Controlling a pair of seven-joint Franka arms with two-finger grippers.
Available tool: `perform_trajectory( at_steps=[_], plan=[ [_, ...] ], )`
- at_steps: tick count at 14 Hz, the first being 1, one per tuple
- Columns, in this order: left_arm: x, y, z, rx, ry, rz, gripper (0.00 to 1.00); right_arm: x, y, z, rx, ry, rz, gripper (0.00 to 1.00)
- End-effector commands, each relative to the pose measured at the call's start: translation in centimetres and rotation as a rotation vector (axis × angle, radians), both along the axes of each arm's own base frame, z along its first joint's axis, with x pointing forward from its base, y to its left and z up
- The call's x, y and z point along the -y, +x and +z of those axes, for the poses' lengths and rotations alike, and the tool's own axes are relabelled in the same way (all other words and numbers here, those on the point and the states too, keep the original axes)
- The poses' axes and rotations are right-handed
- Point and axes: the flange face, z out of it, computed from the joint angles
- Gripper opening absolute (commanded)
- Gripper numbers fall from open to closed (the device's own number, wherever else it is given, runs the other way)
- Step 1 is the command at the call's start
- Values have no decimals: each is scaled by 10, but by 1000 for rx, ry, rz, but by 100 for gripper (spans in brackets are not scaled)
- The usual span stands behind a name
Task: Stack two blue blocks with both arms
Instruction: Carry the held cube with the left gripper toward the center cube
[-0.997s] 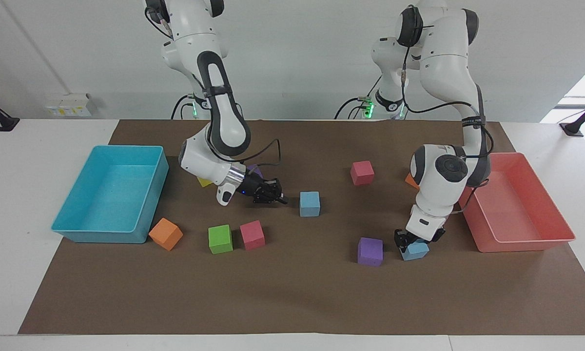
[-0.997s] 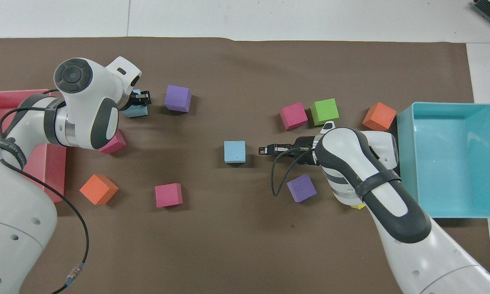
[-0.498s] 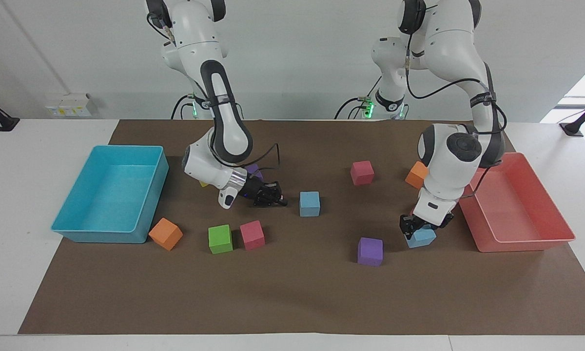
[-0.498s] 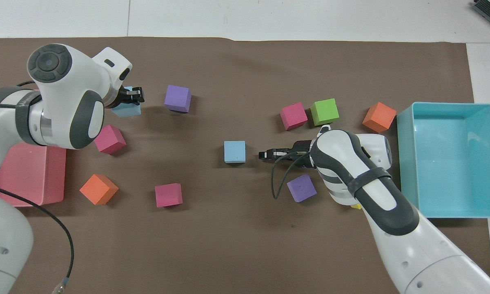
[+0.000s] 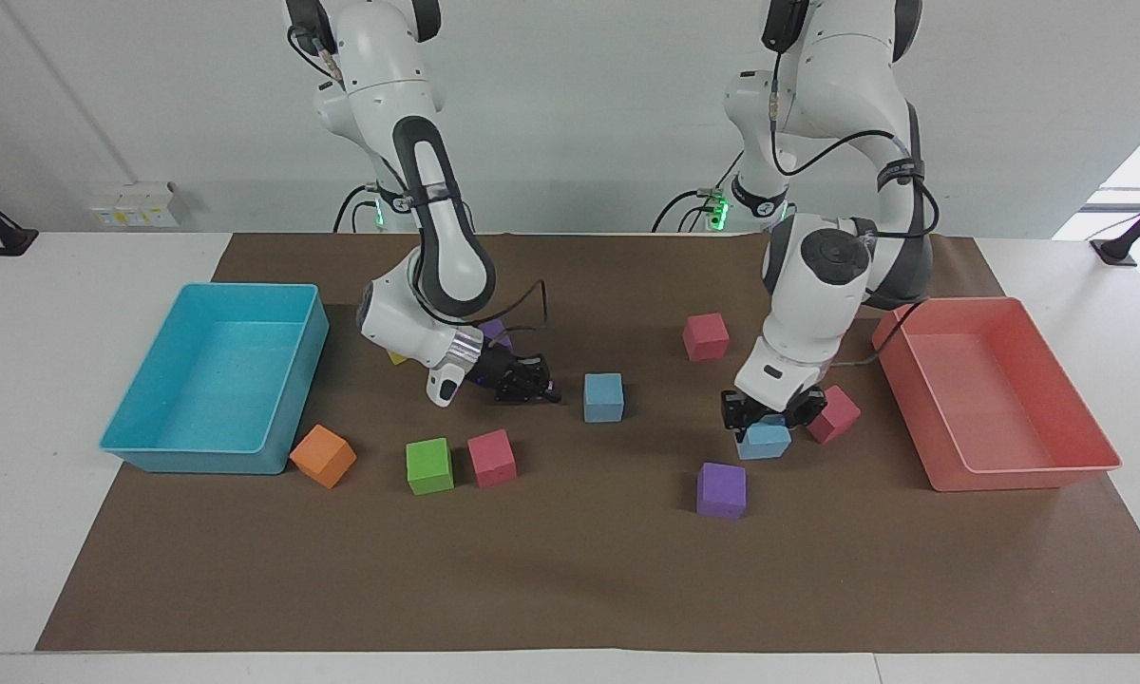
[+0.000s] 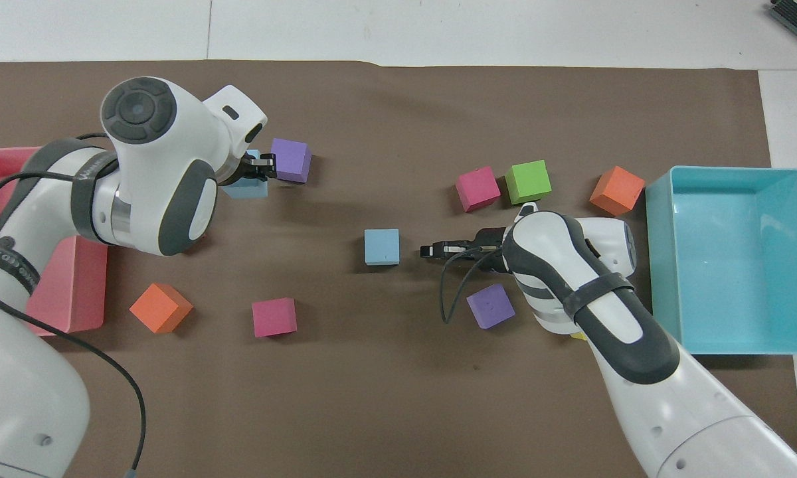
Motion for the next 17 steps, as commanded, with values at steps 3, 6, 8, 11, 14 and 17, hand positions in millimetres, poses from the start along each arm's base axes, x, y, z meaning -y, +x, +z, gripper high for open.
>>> perform_trajectory(
  at_steps=[3, 6, 8, 11, 14, 17],
  plan=[
    [83, -43, 5, 6, 13, -4, 21, -1, 1, 2, 60, 16, 21, 0],
    [117, -65, 5, 5, -1, -32, 21, -2, 1, 2, 63, 13, 21, 0],
    [138, -78, 0, 6, -8, -28, 22, -2, 1, 2, 64, 12, 20, 0],
    [152, -92, -14, 12, -16, -44, 23, -1, 1, 2, 65, 10, 18, 0],
    [158, -103, -18, 3, -11, -57, 24, -1, 1, 2, 65, 10, 18, 0],
    [162, -104, -17, 15, -22, -42, 25, -1, 1, 2, 66, 9, 17, 0]
  ],
)
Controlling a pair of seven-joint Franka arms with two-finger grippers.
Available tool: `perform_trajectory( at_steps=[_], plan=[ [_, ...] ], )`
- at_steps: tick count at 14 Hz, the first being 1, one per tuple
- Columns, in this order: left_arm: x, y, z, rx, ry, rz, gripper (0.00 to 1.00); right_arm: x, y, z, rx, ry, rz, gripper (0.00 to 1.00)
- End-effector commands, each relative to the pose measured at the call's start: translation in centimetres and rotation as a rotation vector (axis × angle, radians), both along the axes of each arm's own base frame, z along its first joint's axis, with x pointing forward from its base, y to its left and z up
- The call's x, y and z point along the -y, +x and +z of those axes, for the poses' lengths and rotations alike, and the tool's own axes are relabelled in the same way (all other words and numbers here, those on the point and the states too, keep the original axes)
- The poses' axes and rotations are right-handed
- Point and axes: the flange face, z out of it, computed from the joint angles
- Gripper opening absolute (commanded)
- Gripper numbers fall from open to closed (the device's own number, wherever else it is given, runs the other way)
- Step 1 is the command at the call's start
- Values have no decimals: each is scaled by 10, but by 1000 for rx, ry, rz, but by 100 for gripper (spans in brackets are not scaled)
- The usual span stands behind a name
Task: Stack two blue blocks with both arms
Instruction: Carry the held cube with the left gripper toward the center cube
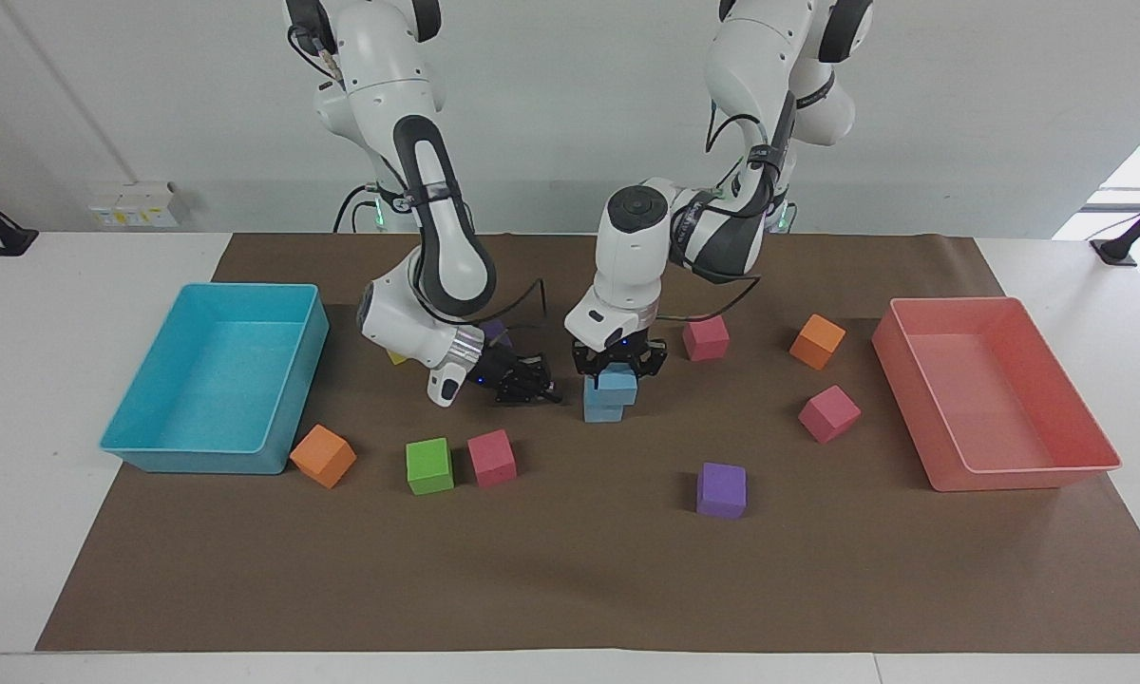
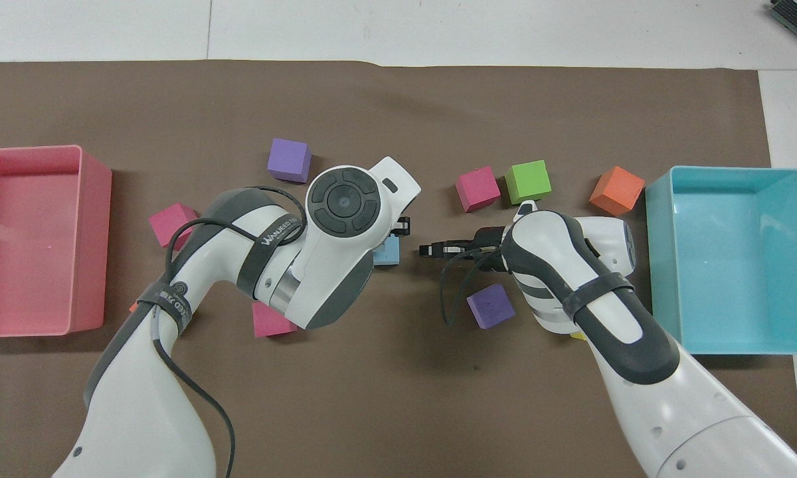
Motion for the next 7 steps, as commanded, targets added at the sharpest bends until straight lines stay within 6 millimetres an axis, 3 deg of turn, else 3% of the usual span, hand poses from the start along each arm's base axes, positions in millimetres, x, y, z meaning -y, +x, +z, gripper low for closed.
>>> perform_trajectory(
  at_steps=[1, 7],
  plan=[
    [1, -5, 0, 33, -5, 15, 26, 0, 1, 1, 36, 10, -7, 0],
    [6, -9, -7, 32, -7, 24, 30, 0, 1, 1, 36, 10, -7, 0]
  ],
)
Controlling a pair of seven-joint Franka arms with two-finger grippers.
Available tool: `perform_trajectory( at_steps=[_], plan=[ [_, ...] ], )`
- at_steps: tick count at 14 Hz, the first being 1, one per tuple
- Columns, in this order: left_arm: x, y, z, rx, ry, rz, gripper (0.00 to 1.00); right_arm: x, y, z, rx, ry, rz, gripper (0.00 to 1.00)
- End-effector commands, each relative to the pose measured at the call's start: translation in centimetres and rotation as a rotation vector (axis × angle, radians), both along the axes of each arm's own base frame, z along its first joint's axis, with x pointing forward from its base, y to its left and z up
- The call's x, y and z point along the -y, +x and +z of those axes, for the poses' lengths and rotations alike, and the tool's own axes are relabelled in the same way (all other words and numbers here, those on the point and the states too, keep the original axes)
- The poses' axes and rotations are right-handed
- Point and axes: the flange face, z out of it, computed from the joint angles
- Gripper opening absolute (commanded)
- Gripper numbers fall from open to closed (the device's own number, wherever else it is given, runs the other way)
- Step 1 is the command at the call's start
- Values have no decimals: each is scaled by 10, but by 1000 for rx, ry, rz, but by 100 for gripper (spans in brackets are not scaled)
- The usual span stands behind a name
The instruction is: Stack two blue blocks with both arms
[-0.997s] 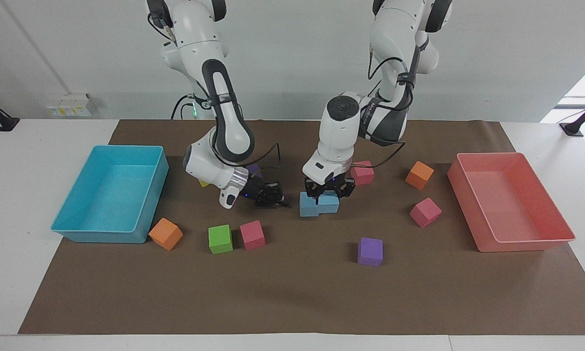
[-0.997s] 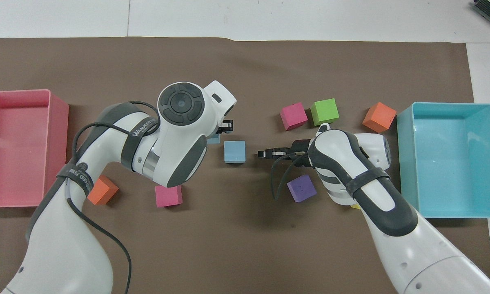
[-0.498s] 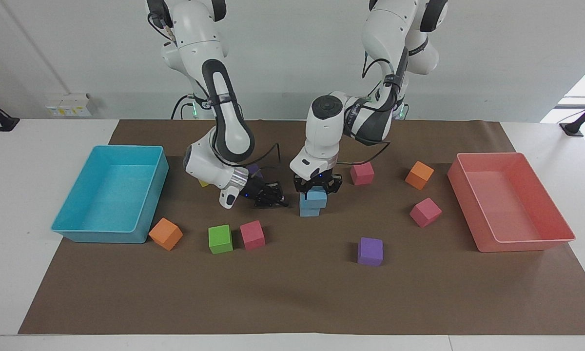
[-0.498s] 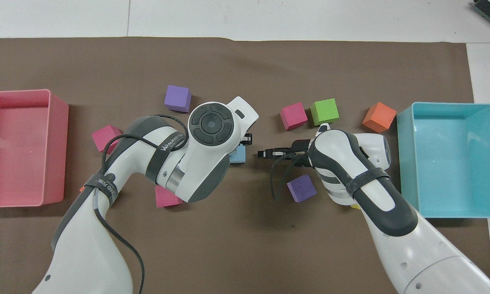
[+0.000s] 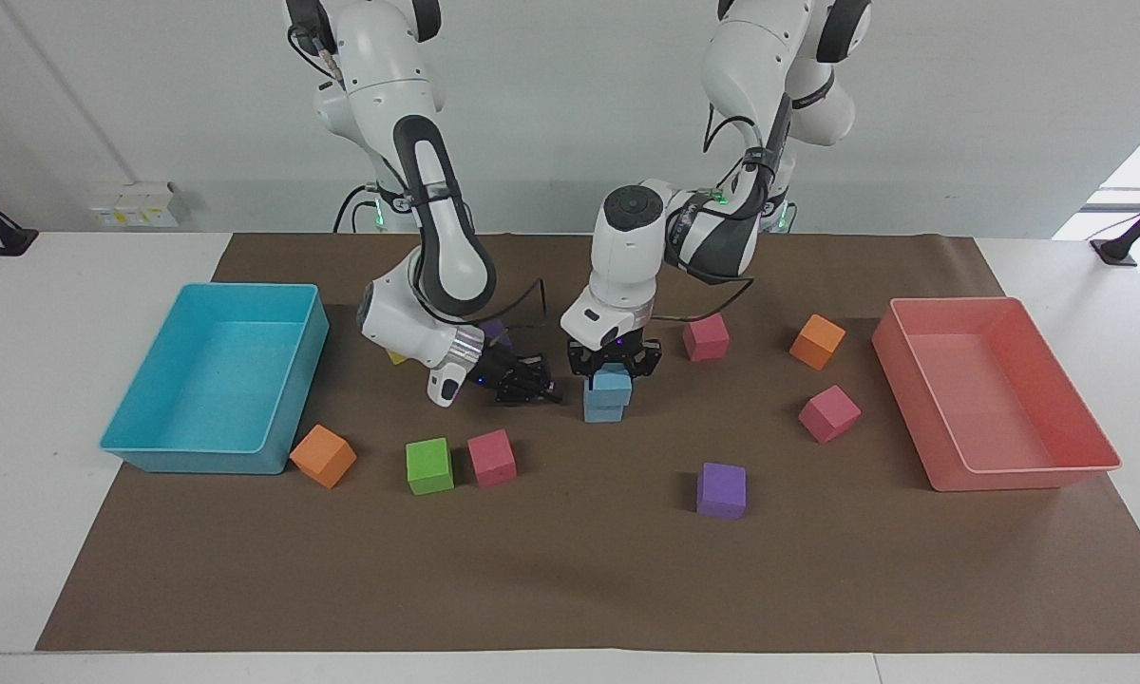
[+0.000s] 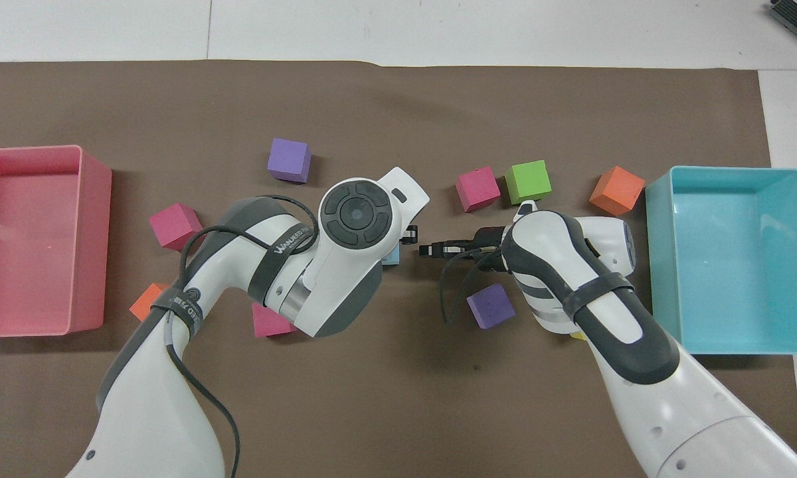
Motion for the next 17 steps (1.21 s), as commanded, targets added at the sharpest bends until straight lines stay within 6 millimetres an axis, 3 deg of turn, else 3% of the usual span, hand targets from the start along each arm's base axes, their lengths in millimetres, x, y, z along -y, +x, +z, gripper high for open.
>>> perform_trajectory(
  at_steps=[1, 17],
  plan=[
    [2, -6, -1, 22, 7, 8, 30, 0, 0, 1, 36, 10, -5, 0],
    [5, -8, 0, 22, 3, 18, 40, 0, 0, 1, 36, 10, -5, 0]
  ],
)
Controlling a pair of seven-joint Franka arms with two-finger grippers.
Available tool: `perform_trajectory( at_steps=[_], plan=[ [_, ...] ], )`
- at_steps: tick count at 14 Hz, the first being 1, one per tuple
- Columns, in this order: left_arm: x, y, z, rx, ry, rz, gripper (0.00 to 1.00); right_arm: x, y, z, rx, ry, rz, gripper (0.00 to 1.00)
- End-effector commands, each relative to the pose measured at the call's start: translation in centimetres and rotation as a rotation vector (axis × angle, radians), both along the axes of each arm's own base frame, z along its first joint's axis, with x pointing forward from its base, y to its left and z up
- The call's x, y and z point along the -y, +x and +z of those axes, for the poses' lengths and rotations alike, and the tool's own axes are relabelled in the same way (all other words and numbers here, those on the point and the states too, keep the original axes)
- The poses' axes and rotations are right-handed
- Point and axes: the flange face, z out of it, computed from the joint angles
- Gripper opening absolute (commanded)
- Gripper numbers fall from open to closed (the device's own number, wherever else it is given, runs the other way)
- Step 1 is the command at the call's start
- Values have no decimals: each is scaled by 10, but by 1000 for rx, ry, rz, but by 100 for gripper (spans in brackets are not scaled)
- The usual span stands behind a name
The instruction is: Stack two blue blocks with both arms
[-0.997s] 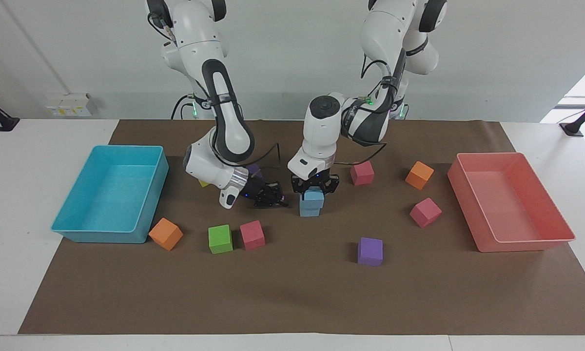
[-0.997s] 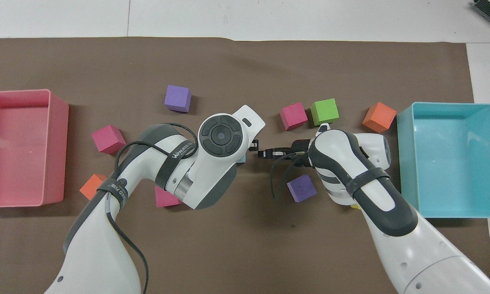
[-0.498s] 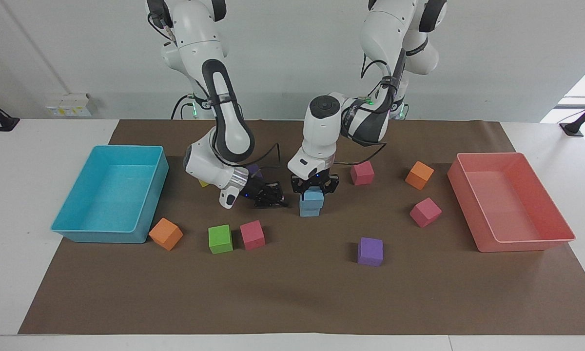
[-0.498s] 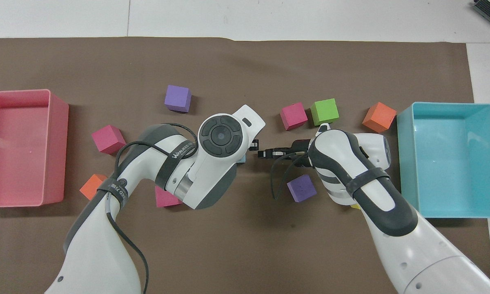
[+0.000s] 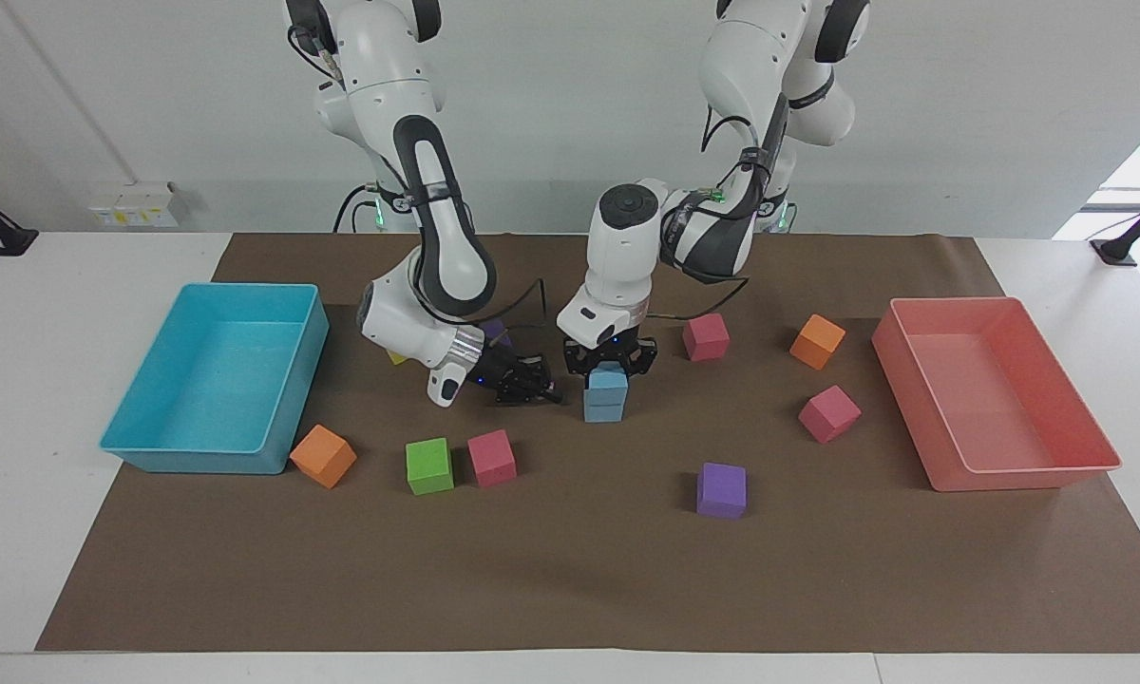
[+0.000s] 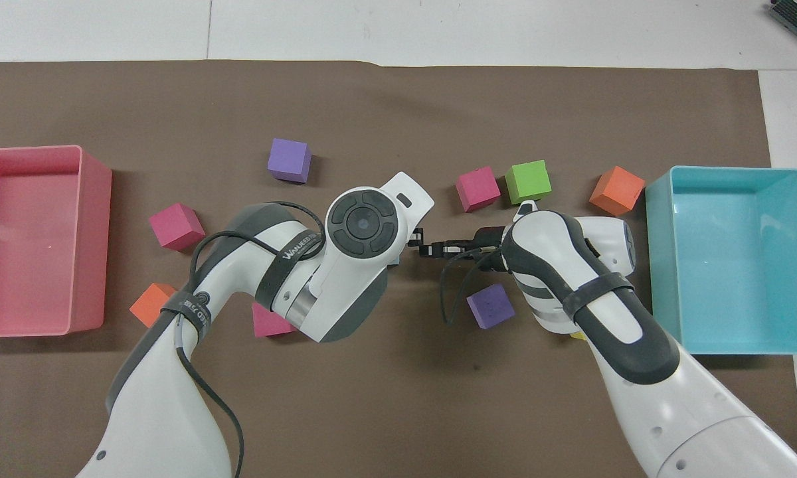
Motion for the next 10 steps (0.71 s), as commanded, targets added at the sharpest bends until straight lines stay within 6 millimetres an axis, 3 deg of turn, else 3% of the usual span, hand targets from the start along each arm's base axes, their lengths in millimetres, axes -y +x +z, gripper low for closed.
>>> perform_trajectory(
  at_steps=[1, 4, 10],
  plan=[
    [-1, -5, 0, 19, 9, 6, 49, 0, 0, 1, 36, 10, -7, 0],
    [-1, -5, 0, 17, 9, 7, 81, 1, 1, 1, 37, 9, -8, 0],
    [-2, -4, -1, 15, 11, 9, 100, 0, 0, 1, 37, 8, -7, 0]
  ],
)
